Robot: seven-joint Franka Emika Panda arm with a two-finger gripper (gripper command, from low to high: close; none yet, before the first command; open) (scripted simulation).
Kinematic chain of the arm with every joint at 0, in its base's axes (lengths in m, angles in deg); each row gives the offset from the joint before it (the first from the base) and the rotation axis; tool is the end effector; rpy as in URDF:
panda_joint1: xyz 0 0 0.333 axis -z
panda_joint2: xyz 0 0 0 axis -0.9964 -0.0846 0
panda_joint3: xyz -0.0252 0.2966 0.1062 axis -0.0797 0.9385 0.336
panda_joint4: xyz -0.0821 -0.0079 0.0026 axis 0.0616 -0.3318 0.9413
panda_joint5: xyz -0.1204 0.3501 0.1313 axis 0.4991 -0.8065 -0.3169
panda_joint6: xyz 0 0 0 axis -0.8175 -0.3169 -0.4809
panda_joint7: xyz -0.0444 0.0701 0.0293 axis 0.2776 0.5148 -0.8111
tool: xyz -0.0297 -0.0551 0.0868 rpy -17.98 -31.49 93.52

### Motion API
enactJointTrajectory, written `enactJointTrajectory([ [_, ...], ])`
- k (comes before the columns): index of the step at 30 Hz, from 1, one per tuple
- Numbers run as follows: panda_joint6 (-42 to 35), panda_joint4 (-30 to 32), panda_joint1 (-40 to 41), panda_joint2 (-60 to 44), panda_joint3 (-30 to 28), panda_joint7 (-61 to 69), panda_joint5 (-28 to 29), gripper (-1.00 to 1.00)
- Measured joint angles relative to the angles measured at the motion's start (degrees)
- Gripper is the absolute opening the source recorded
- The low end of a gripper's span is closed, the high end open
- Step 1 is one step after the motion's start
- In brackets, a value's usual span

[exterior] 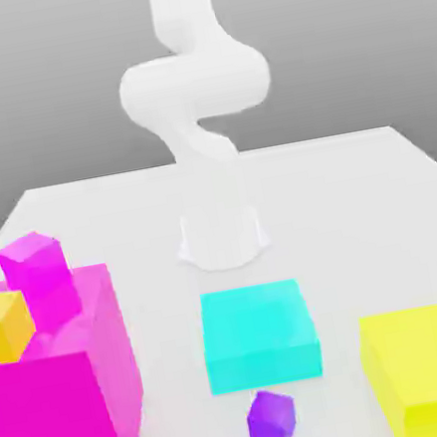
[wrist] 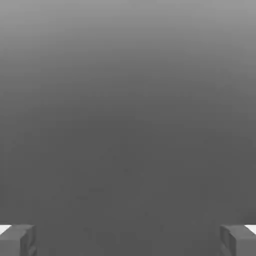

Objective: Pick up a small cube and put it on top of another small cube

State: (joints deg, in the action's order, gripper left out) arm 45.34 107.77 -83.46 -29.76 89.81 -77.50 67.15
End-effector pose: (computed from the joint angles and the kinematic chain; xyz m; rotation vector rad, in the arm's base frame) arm 0.3813 0.0039 0.6700 -2.4700 1.1163 -0.9555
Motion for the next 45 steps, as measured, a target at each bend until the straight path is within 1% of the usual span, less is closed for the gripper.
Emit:
enactJointTrajectory([
  [8, 7.9, 4.6, 4.2, -17.0, 4.6, -10.9, 3.1, 0.00],
  [15, 14.6, 8.5, 6.4, -31.6, 7.0, -20.4, 6.0, 0.00],
  [20, 19.5, 11.4, 6.2, -41.9, 7.0, -26.3, 6.8, 0.00],
  [24, 23.6, 13.7, 5.7, -49.9, 7.3, -29.5, 5.3, 0.00],
  [26, 26.3, 13.7, 5.2, -54.0, 6.7, -30.6, 5.5, 0.00],
  [30, 32.7, 12.2, 2.8, -62.4, 3.8, -32.9, 8.1, 0.00],
  [31, 33.6, 11.9, 2.3, -63.5, 3.3, -33.2, 8.5, -1.00],
  [38, 33.6, 12.0, 2.3, -63.3, 3.3, -33.2, 8.5, -1.00],
  [43, 26.4, 13.9, 4.6, -54.1, 6.3, -30.5, 4.9, -1.00],
  [45, 23.0, 12.1, 6.2, -52.4, 5.9, -28.1, 4.3, -1.00],
])
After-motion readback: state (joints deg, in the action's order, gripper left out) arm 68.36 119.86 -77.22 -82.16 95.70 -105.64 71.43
